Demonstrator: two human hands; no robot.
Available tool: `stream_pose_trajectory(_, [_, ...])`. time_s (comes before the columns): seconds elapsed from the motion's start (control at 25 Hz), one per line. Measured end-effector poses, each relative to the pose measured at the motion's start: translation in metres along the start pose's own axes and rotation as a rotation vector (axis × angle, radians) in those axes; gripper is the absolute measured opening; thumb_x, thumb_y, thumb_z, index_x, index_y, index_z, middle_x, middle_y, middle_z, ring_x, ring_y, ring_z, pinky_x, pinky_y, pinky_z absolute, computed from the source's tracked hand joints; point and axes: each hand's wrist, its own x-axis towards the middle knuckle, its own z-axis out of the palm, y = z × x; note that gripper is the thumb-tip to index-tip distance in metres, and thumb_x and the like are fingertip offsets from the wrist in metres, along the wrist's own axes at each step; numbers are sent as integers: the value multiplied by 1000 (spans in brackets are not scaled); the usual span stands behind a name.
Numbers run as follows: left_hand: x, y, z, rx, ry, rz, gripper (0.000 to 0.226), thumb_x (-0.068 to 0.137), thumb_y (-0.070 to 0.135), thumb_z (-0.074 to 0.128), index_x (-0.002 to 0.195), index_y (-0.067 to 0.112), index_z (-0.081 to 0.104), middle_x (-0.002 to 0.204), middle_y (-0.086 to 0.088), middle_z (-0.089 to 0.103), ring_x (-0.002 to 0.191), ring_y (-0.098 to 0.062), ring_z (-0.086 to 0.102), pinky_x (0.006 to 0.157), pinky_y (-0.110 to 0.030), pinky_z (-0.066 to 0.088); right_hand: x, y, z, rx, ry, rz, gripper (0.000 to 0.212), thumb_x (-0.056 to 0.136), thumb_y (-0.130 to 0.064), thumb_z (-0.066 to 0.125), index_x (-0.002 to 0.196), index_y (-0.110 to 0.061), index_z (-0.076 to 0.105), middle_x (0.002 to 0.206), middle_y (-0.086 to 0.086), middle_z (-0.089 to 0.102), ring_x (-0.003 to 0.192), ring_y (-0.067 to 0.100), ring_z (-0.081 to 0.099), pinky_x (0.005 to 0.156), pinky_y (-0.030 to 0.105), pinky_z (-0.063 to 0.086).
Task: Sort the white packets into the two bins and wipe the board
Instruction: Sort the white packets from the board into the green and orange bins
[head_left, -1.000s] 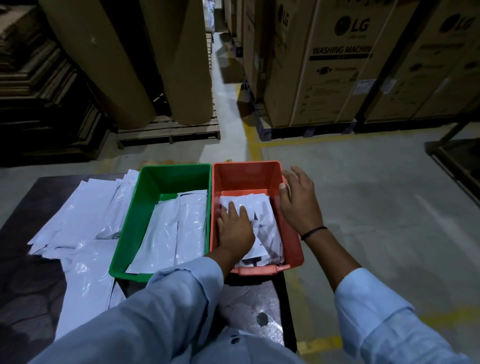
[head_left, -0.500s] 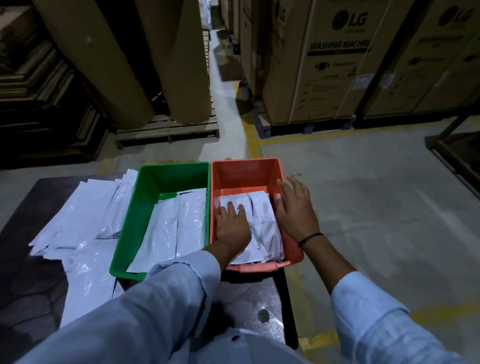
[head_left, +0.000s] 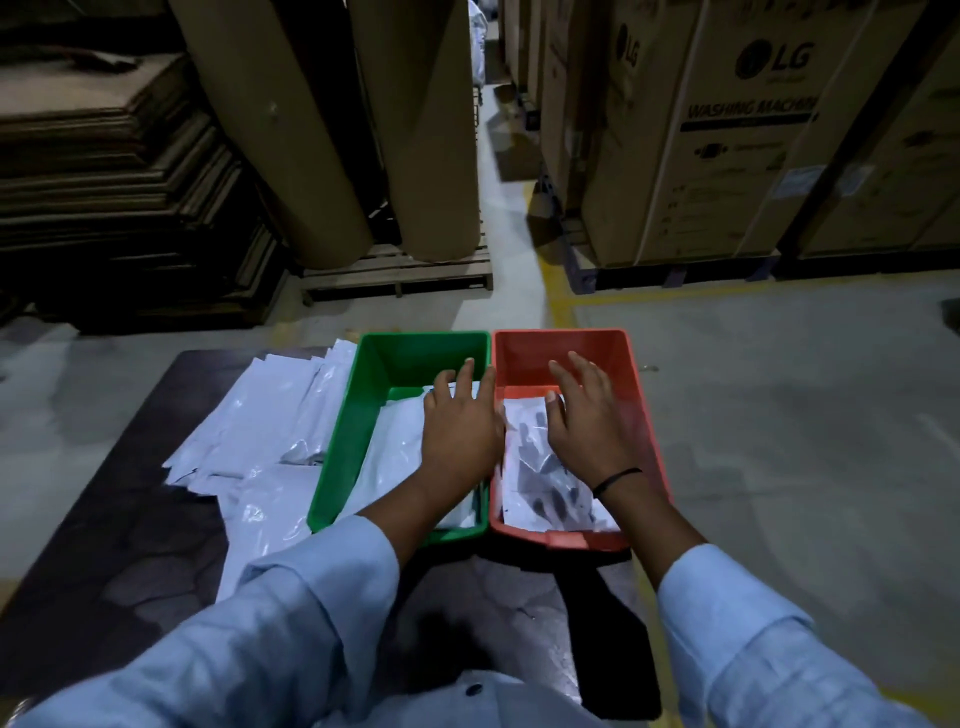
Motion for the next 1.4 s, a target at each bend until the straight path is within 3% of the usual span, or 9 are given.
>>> stream_pose_trajectory(0.2, [-20,-87,-21,-14,34,-103,57,103,38,44,156,20,34,164,-10,28,143,-36,28,112,-49,29,-5,-58,37,26,-34,-47,48,96,-28,40,137,-9,54,148,19,45,136,40,37,115,50,33])
stream_pose_trajectory(0.48, [-57,-231,-32,-95,67,-201,51,101,34,52,149,18,47,160,-11,37,137,-39,34,108,-53,32,-12,-174,102,3,-80,-44,50,97,-30,39,141,-8,51,151,18,41,141,37,33,116,51,30])
stream_pose_trajectory(0.72, [-87,-336,-26,-121,4,-250,52,104,38,45,153,22,39,164,-7,27,142,-35,26,113,-50,26,-28,-255,152,-2,-78,-38,45,97,-23,46,138,-8,53,150,19,41,140,38,33,115,51,32])
stream_pose_trajectory(1.0, [-125,-400,-8,-170,-109,-306,53,104,39,45,155,24,37,166,-5,24,144,-35,24,116,-51,22,-60,-330,206,-75,-124,-168,48,97,-29,43,138,-6,53,147,21,44,137,40,38,115,50,35])
stream_pose_trajectory(1.16, [-141,-417,0,-153,-142,-317,55,104,40,44,155,23,36,166,-6,24,145,-36,25,118,-51,21,-85,-348,233,-217,-142,-174,52,90,-31,53,134,-2,56,143,28,47,136,38,33,114,53,34])
stream_pose_trajectory(1.4, [-157,-431,12,-152,-225,-334,56,103,42,44,155,24,34,165,-5,24,143,-33,26,116,-51,23,-127,-347,280,-271,-441,159,96,83,-72,40,156,-13,21,164,23,0,144,51,17,110,61,30])
